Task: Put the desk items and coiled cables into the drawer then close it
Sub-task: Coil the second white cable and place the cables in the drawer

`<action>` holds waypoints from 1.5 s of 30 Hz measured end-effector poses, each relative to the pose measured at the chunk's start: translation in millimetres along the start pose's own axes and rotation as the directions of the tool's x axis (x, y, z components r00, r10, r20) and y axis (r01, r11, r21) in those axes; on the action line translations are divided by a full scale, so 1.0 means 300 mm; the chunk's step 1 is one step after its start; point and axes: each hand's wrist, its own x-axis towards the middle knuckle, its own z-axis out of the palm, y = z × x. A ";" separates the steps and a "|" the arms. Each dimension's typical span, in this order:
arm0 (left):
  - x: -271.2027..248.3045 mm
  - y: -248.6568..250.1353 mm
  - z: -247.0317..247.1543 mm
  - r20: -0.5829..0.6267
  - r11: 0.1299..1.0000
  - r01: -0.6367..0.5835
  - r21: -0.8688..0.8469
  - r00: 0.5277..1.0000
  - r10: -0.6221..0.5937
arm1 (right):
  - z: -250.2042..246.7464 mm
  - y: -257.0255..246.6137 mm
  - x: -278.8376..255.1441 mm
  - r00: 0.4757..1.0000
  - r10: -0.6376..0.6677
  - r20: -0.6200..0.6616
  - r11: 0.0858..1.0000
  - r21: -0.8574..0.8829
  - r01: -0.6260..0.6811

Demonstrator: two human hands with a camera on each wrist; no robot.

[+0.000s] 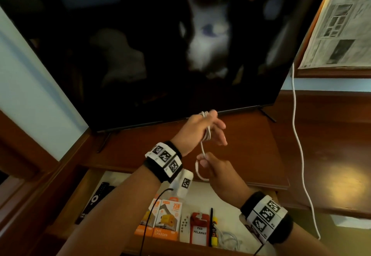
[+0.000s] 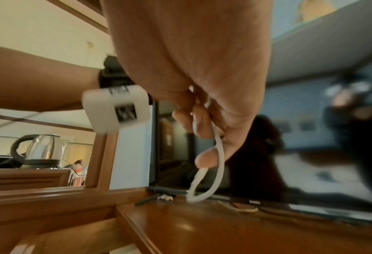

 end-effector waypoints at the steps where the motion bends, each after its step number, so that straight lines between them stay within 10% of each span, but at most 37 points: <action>1: 0.005 -0.013 0.010 -0.015 0.973 0.025 0.230 1.000 -0.022 | -0.014 -0.010 0.008 1.000 -0.005 -0.007 0.999 -0.048 0.005; 4: 0.006 -0.042 0.009 0.026 0.771 0.055 0.635 0.995 -0.092 | -0.087 -0.027 0.033 0.998 -0.031 -0.057 0.979 -0.203 0.019; 8: -0.006 -0.009 -0.042 0.131 0.700 0.059 0.712 0.968 -0.215 | -0.204 -0.046 0.028 0.982 -0.059 -0.182 0.981 -0.192 0.023; 12: -0.036 0.042 -0.040 0.295 0.859 0.159 0.488 0.895 -0.333 | -0.271 -0.072 0.052 0.949 -0.150 -0.277 0.989 -0.031 0.147; 19: -0.046 0.051 -0.007 0.465 0.971 0.204 -0.128 0.877 -0.124 | -0.267 -0.065 0.074 0.943 -0.252 -0.219 0.926 0.228 0.300; 23: -0.042 0.035 0.015 0.325 0.912 0.242 -0.332 0.937 -0.130 | -0.239 -0.087 0.068 0.944 -0.149 -0.294 0.945 0.237 0.223; 29: -0.034 0.044 0.096 -0.277 0.954 0.047 -0.295 0.952 -0.133 | -0.228 -0.109 0.101 0.872 -0.030 -0.488 0.950 0.258 0.177; 36: -0.020 0.055 0.059 -0.226 0.913 -0.027 -0.407 0.971 -0.072 | -0.266 -0.064 0.090 0.951 -0.070 -0.301 0.934 0.316 0.168; 41: -0.041 0.081 0.015 -0.129 0.907 0.031 -0.419 0.987 -0.093 | -0.273 0.019 0.100 0.935 -0.091 -0.342 0.989 -0.141 0.045; 45: -0.058 0.088 0.034 -0.070 0.925 0.073 -0.373 0.992 -0.107 | -0.326 -0.008 0.143 0.853 0.090 -0.513 0.982 0.190 0.010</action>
